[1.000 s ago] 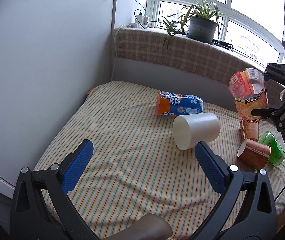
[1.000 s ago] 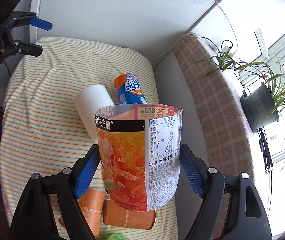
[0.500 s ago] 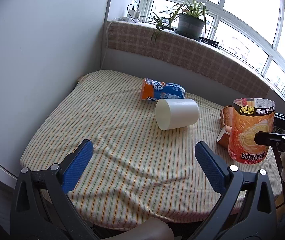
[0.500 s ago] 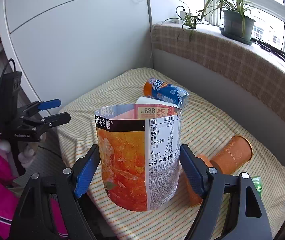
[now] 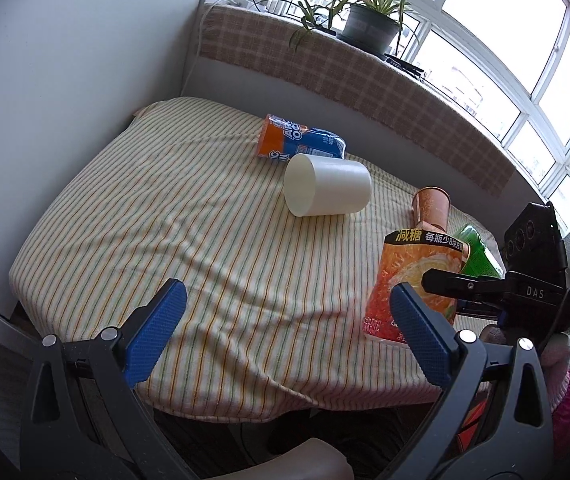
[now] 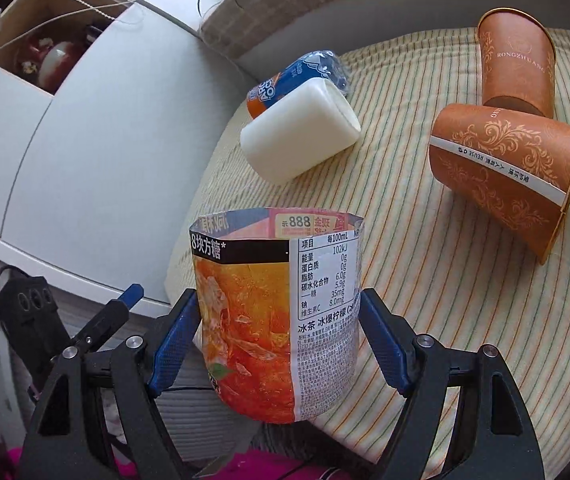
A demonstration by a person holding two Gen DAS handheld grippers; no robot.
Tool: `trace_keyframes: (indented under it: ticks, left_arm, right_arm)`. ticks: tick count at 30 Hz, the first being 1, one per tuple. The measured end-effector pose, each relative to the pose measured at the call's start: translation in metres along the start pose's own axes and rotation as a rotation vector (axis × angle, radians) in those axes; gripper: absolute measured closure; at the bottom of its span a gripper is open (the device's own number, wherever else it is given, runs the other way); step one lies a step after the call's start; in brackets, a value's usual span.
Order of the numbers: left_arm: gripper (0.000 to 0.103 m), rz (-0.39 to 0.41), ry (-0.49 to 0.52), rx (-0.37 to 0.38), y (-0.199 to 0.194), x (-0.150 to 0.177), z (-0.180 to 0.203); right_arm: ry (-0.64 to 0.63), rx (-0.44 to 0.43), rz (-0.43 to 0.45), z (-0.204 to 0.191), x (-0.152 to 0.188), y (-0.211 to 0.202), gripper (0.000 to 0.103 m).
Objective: Flip cup upright
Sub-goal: 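Swing the held bottle upright and lower it onto the bedspread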
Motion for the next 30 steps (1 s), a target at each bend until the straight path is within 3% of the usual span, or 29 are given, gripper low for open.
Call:
trace_keyframes:
  ticks: [6,21,25,30]
  left_arm:
    - [0.0,-0.009,0.002,0.003,-0.002,0.001,0.0]
    - [0.0,-0.034,-0.021,0.026,0.001,-0.001,0.005]
    - [0.0,-0.082,-0.06,0.102,0.013,-0.009,0.012]
    - [0.0,-0.174,-0.193,0.213,0.044,-0.019,0.015]
  right_arm:
    - [0.075,-0.01,-0.009,0.012,-0.006,0.008,0.022]
    - [0.063,0.021,0.013,0.017,-0.011,-0.006,0.021]
    - [-0.007,0.063,0.091,0.01,0.001,-0.037,0.021]
    - [-0.133,0.25,0.293,-0.004,0.04,-0.088,0.022]
Point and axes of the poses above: each gripper's, at about its wrist camera, not at the fingertips, and y roughly the way its jaws point, z to its right, x to its underside, the point moved 2 cm from there along y, roughly the way its jaws point, and after that the axes turned 4 degrees about x, right-handed, at the moved point
